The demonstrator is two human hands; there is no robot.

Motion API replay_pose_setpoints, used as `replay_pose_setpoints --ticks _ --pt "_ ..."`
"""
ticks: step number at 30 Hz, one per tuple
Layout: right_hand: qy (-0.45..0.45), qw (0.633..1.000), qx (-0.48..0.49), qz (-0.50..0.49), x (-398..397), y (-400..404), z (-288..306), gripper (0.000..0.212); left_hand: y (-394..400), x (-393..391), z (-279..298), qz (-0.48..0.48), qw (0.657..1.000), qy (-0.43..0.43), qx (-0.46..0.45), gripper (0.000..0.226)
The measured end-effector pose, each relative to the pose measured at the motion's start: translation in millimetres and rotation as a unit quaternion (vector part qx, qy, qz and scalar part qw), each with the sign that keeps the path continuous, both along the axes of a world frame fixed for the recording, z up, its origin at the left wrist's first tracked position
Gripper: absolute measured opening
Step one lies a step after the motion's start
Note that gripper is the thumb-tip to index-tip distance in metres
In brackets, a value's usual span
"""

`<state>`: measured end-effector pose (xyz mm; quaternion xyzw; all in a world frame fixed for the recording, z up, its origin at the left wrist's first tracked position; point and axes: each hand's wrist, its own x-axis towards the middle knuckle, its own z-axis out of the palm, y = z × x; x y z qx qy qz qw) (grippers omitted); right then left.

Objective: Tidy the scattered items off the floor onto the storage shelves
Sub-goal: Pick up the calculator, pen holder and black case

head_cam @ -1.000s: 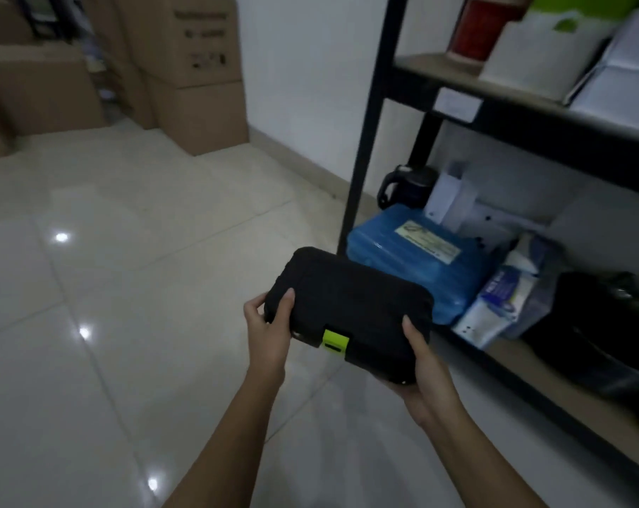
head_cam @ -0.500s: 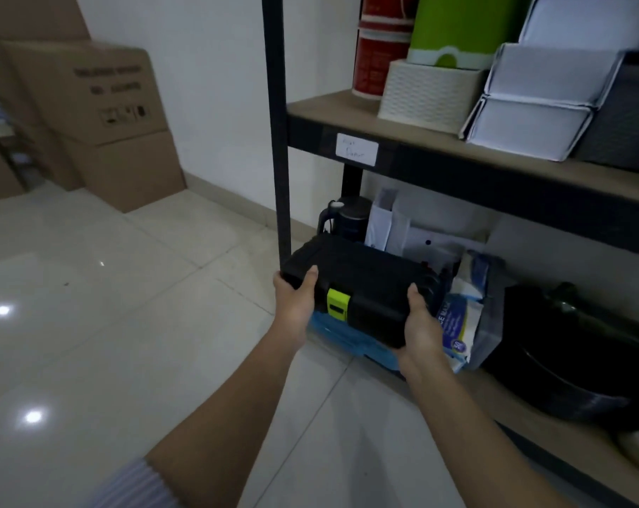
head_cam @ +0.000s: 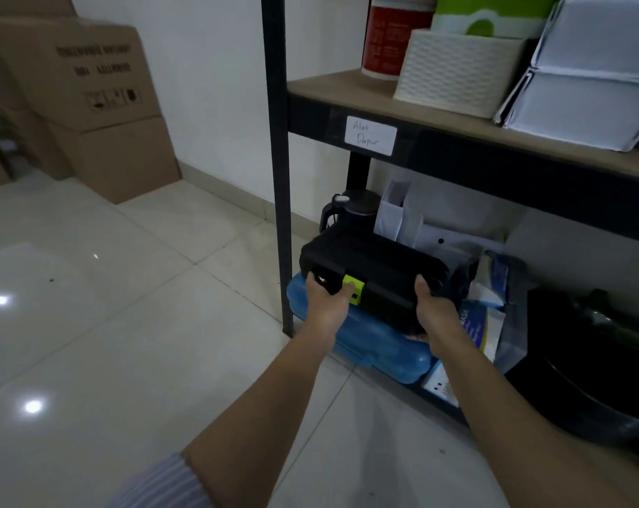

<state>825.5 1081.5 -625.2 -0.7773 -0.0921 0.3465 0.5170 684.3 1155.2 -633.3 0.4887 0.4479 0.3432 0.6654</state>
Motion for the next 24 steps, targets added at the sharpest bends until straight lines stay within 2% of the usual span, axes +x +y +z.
replay_pose_setpoints --ticks 5,8,9,12,15,16,20,24 --pt "-0.016 0.997 -0.061 0.039 6.4 -5.5 7.6 0.065 -10.6 -3.5 -7.2 -0.02 0.999 0.021 0.027 0.078" --pt "-0.143 0.977 -0.143 0.065 4.4 -6.1 17.3 0.092 -13.0 -7.1 -7.8 -0.015 1.0 0.016 0.019 0.078" --pt "-0.195 0.967 -0.151 0.067 -4.8 -7.1 25.0 0.092 -14.0 -10.5 -8.5 -0.006 1.0 0.008 0.0 0.081" --pt "-0.361 0.926 -0.083 0.068 -48.9 -6.9 44.9 0.069 -21.9 -28.3 -8.9 0.033 0.998 -0.007 -0.052 0.081" --pt "-0.461 0.878 0.024 0.13 -108.8 -6.4 48.1 0.059 -33.1 -61.3 -5.5 0.078 0.996 -0.024 -0.032 0.053" --pt "-0.465 0.87 0.059 0.153 -127.4 -5.5 45.0 0.053 -38.1 -76.4 -0.9 0.098 0.995 -0.024 -0.012 0.042" --pt "-0.453 0.838 0.153 0.264 -207.4 -5.4 34.5 0.026 -53.0 -157.2 -3.3 0.194 0.979 0.019 0.057 0.036" --pt "-0.419 0.806 0.167 0.384 -298.0 -17.3 28.8 0.021 -88.3 -262.3 -13.9 0.278 0.956 0.062 0.067 0.037"
